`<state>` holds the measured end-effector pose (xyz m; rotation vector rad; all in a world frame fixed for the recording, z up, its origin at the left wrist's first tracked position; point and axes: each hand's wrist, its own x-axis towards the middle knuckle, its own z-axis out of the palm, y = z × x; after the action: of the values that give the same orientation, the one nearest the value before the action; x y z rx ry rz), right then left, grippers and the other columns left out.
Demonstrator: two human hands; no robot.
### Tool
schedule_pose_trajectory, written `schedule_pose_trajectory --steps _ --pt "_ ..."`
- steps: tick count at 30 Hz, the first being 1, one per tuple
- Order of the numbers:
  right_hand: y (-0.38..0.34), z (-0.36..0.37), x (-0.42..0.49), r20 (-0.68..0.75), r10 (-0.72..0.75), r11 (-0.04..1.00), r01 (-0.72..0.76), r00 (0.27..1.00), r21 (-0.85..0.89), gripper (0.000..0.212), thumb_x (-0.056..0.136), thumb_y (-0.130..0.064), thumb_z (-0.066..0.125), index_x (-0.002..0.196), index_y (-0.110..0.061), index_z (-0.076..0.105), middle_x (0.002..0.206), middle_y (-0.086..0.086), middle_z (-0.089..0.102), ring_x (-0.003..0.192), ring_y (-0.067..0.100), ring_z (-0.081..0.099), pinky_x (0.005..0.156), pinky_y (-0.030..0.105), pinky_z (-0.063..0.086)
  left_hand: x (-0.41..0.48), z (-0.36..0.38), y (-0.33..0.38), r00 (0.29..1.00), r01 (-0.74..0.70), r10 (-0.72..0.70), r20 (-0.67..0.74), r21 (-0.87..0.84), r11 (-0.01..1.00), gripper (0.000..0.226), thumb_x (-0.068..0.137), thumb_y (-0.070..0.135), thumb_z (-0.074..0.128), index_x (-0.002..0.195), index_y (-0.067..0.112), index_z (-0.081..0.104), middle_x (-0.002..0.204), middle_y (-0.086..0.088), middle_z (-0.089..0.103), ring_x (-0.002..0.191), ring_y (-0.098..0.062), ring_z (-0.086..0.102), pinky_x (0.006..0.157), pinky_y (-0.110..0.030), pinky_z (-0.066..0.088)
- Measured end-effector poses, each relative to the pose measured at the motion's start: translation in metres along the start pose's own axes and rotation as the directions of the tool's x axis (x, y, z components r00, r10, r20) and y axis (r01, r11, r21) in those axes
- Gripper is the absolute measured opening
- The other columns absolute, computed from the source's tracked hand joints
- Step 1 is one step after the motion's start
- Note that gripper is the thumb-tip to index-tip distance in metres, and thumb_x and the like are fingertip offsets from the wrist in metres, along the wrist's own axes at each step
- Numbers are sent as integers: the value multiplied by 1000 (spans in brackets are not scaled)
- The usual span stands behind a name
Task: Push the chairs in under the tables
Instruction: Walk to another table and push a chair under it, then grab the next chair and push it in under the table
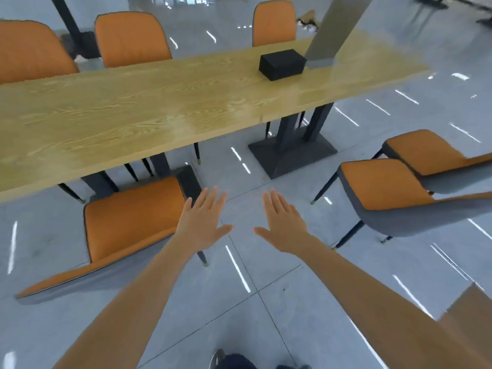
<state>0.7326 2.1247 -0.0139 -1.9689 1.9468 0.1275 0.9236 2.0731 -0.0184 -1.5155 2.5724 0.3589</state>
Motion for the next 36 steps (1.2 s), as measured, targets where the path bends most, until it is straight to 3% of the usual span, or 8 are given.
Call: schedule_pose_trajectory --steps 12,24,30,36 --pt "279 -50 -125 -190 305 952 -291 933 100 86 93 -53 40 147 -15 -15 158 9 -13 146 28 -10 119 45 3 99 -1 289 964 -257 260 -56 59 965 76 94 52 36 148 22 -9 160 -4 -8 147 -22 -5 118 -45 8" --pt "502 -65 -195 -170 537 835 -492 826 249 87 92 -47 48 147 -20 -14 159 7 -10 147 24 -5 119 42 5 201 19 530 862 -507 506 28 30 862 79 91 54 42 149 22 -2 160 -5 0 147 -24 2 117 -45 16" --pt "621 -80 -178 -141 570 814 -533 809 232 89 91 -42 53 148 -20 -12 159 8 -6 147 25 -2 119 44 7 285 40 633 851 -524 522 67 13 852 83 88 56 45 148 22 -1 160 -4 3 147 -25 4 117 -44 17" --pt "720 -94 -150 -99 496 863 -478 862 160 89 88 -37 60 148 -17 -3 159 5 1 146 25 5 119 44 12 339 67 692 894 -411 405 192 -9 911 88 83 58 52 148 23 2 157 -5 14 142 -28 21 112 -45 26"
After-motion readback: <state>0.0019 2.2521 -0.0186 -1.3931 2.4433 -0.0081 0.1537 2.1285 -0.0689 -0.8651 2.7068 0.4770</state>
